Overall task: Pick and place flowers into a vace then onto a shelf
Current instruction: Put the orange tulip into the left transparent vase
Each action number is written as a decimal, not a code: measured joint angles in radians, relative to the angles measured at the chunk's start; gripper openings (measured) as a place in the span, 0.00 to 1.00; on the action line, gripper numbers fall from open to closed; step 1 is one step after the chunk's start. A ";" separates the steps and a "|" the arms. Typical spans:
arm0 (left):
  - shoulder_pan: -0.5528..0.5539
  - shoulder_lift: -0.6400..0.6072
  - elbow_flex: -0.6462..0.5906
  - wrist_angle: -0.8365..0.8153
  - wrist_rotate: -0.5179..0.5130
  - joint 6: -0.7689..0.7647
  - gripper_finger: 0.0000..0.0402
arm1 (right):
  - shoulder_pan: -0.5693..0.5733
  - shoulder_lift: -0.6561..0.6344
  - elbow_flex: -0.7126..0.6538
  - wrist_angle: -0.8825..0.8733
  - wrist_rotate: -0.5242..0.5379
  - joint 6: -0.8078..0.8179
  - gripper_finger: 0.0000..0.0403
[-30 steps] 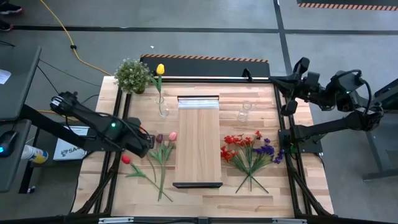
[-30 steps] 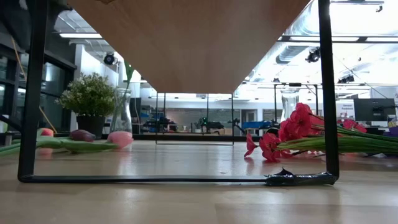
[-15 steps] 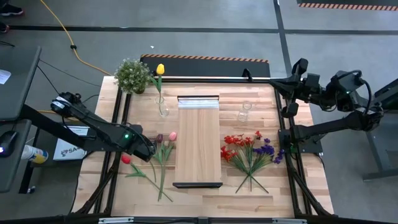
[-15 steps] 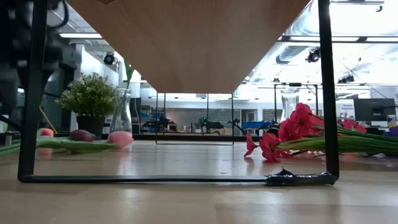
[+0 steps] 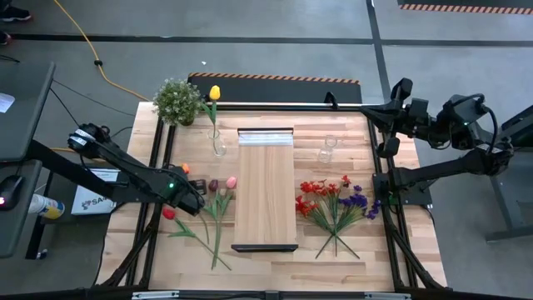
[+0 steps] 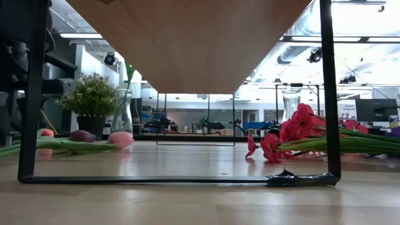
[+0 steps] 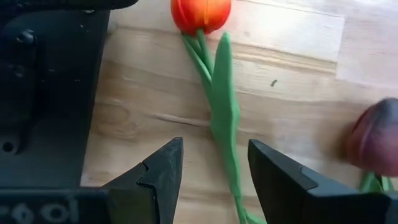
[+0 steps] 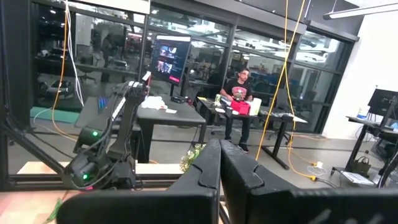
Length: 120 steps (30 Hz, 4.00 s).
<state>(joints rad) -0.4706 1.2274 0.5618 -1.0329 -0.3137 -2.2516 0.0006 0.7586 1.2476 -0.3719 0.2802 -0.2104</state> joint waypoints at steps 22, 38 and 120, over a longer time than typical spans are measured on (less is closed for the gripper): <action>0.106 0.036 -0.102 0.171 -0.006 -0.008 0.54 | 0.000 0.001 0.000 0.020 -0.007 0.028 0.00; 0.110 0.039 -0.104 0.155 -0.007 -0.029 0.39 | 0.000 0.001 0.000 0.021 -0.007 0.027 0.00; 0.182 0.009 1.019 -0.539 -1.260 0.886 0.08 | 0.000 0.000 0.000 0.028 0.098 -0.063 0.00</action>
<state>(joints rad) -0.2887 1.2363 1.5811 -1.5715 -1.5735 -1.3654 0.0002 0.7589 1.2476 -0.3441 0.3782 -0.2737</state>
